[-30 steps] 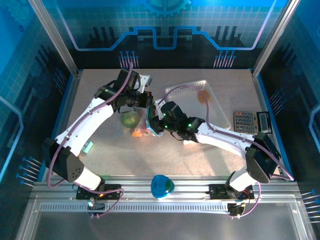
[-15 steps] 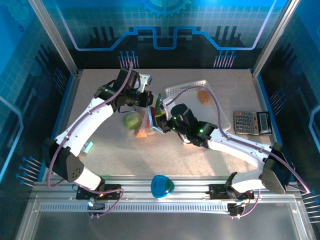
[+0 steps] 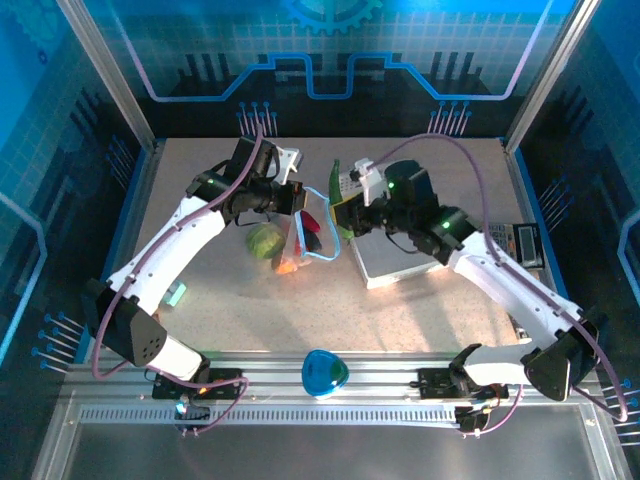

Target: Place the food in the zip-top bag and seal the zipper

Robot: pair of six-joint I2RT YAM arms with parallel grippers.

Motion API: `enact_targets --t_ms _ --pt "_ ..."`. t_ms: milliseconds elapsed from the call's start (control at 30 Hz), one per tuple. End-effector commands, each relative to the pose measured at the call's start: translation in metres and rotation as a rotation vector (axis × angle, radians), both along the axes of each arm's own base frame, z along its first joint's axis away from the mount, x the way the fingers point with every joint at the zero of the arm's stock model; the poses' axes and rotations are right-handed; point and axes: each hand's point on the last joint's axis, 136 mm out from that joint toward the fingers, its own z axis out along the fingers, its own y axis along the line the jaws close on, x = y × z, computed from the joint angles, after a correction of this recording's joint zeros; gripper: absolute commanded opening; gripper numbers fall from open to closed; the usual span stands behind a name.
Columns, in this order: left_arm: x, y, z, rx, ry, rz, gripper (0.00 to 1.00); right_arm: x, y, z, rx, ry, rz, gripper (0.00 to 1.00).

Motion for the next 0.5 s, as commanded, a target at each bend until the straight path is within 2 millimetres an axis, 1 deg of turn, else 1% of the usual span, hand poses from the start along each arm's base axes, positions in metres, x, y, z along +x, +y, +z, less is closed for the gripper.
enact_targets --t_ms 0,100,167,300,400,467 --pt "-0.005 0.002 0.011 -0.020 -0.036 -0.022 0.01 -0.053 0.001 -0.018 -0.056 0.252 0.193 0.20" --pt "-0.006 0.002 0.009 -0.021 -0.035 -0.024 0.01 -0.068 0.004 -0.031 -0.084 0.397 0.252 0.21" --pt "-0.006 0.002 0.008 -0.021 -0.036 -0.024 0.01 -0.073 0.005 -0.040 -0.101 0.468 0.273 0.21" --pt "-0.006 0.001 0.013 -0.030 -0.048 -0.026 0.01 -0.074 0.005 -0.061 -0.135 0.570 0.265 0.21" --pt "-0.007 0.000 0.016 -0.040 -0.053 -0.030 0.01 -0.072 0.010 -0.071 -0.123 0.628 0.275 0.22" --pt "-0.008 -0.001 0.016 -0.046 -0.050 -0.034 0.01 -0.067 0.014 -0.075 -0.098 0.659 0.276 0.22"
